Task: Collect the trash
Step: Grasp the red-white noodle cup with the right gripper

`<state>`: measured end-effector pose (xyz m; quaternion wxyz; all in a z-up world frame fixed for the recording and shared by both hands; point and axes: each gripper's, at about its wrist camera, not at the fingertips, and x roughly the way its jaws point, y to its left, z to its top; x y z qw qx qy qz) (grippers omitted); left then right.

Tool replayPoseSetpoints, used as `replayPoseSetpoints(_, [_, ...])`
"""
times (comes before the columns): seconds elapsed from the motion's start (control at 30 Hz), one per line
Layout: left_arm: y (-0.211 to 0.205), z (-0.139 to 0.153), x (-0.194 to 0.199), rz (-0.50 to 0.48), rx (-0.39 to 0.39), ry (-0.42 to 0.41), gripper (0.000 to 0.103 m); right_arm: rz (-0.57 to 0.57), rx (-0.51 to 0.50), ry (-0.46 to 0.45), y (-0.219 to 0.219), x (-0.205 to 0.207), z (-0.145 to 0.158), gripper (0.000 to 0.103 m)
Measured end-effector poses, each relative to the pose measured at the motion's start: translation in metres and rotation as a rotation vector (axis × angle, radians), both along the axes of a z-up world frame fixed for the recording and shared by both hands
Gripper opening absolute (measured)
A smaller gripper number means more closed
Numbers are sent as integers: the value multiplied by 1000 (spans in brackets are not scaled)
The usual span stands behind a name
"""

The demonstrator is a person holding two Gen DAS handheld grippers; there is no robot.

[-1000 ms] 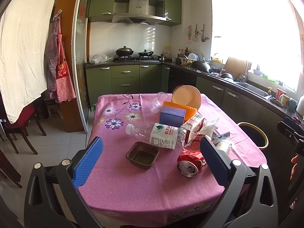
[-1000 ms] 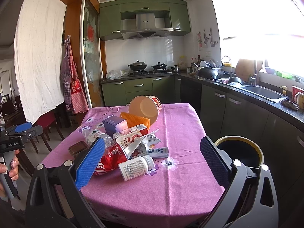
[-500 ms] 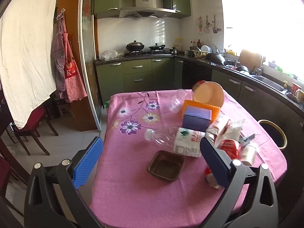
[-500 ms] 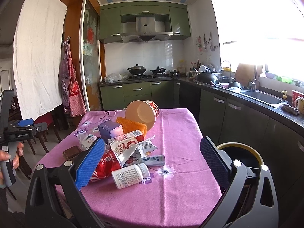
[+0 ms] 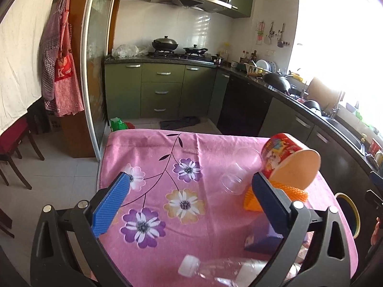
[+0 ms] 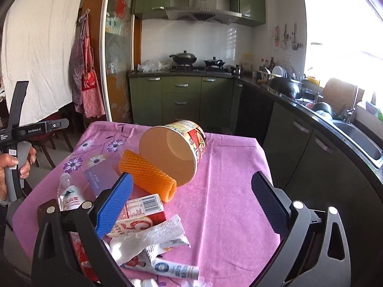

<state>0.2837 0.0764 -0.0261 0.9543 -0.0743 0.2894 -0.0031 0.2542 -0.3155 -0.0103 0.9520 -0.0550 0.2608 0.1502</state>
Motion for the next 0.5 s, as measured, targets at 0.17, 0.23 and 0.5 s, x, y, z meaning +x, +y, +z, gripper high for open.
replayPoseSetpoints(0.17, [8,-27,49,28,-37,39,97,-19,-52,93,14,81,-27,79])
replayPoseSetpoints(0.23, [10,-35,56,40,-43,36,97,-27,-80,113,20,108,-37,76])
replayPoseSetpoints(0.5, [7,-47,56,48,-11,47,97,-26,-143,160,52,177,-71,54])
